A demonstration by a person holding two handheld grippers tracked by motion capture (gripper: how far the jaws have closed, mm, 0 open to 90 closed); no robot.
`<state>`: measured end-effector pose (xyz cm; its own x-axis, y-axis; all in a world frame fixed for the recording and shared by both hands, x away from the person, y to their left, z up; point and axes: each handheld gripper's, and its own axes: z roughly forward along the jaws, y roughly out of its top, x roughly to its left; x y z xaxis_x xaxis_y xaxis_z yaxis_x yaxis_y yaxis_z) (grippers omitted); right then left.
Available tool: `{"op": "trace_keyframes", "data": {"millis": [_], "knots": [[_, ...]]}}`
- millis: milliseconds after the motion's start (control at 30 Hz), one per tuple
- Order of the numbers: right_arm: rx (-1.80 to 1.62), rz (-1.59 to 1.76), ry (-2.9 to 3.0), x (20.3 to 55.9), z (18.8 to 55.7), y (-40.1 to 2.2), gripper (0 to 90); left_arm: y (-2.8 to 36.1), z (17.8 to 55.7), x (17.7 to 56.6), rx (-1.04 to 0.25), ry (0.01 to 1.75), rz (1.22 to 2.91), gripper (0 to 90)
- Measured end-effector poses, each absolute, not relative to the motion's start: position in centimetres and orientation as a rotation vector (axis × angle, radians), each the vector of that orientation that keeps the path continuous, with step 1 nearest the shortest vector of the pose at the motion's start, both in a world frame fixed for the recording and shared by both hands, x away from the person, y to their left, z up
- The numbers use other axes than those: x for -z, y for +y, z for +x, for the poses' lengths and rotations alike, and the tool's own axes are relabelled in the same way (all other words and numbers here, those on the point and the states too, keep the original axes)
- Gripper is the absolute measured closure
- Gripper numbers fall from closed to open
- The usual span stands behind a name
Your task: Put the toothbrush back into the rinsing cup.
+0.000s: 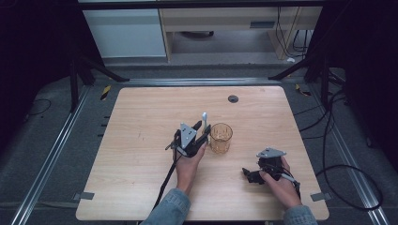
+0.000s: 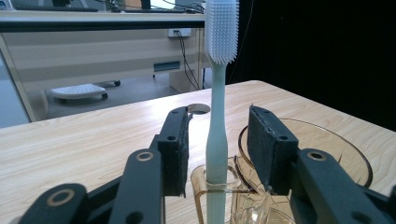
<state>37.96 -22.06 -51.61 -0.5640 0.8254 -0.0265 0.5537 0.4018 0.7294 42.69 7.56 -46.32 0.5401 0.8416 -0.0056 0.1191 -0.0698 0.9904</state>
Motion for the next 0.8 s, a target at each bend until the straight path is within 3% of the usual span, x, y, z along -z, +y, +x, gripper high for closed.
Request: {"op": "trace_keyframes", "data": {"millis": [533, 800], "knots": [[-0.968, 1.192, 2.278, 51.6, 37.9, -22.0, 0.4, 8.3, 42.8, 44.6, -0.678, 0.855, 1.605, 31.7], [-0.968, 1.191, 2.278, 51.6, 37.9, -22.0, 0.4, 8.0, 42.6, 43.5, -0.621, 0.859, 1.749, 18.1]]}}
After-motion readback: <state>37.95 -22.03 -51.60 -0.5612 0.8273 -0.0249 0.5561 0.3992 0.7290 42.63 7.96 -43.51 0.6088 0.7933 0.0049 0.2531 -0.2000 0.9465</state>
